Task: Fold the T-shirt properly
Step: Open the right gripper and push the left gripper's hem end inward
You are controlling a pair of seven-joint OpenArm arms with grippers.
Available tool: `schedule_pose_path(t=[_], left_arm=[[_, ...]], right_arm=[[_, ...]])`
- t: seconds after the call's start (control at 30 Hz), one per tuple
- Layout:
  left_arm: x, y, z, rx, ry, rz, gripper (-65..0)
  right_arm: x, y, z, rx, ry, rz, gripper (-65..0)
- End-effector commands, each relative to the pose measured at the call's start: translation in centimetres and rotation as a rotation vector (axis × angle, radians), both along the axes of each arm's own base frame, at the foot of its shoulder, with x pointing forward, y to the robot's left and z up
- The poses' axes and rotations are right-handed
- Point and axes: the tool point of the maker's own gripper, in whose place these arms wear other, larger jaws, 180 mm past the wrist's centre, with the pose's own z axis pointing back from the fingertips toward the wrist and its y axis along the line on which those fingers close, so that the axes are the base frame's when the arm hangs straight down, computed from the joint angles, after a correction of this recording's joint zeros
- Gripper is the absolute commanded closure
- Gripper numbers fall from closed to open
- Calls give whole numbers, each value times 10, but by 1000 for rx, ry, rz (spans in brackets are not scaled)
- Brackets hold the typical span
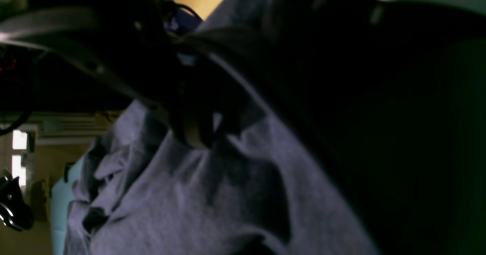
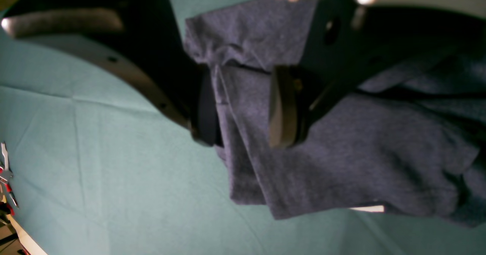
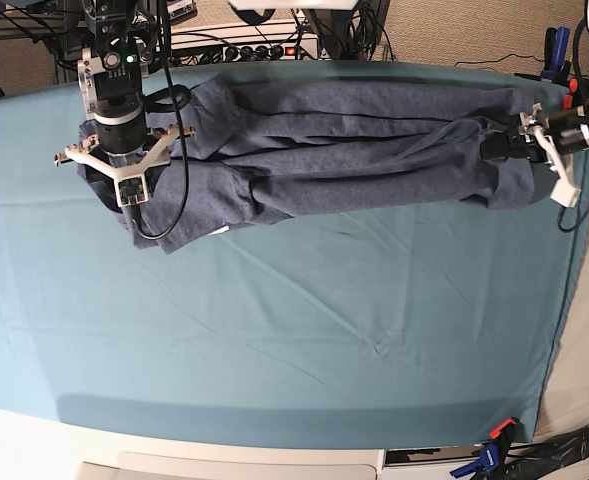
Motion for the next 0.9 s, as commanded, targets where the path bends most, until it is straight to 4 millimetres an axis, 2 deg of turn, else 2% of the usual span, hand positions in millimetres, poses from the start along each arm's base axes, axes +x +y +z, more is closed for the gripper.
schedule_pose_path(t=[0.0,0.17,0.53,0.7,0.87], left_arm=[[-26,8,-19,91,114,-72,-267],[-23,12,-15,100,91,-89,-223],[-4,16,7,80,6,-125,0],[14,7,25,64,-60,-145,0],[17,-28,58,31,-199,-303,0]], right_arm=[[5,-2,13,-13,-48,3,-249],[5,-2,13,-13,-47,3,-249],[5,-2,13,-14,-46,3,-249],[4,-2,12,-14,-45,3,-249],[5,-7,15,-52,-52,-6,-249]])
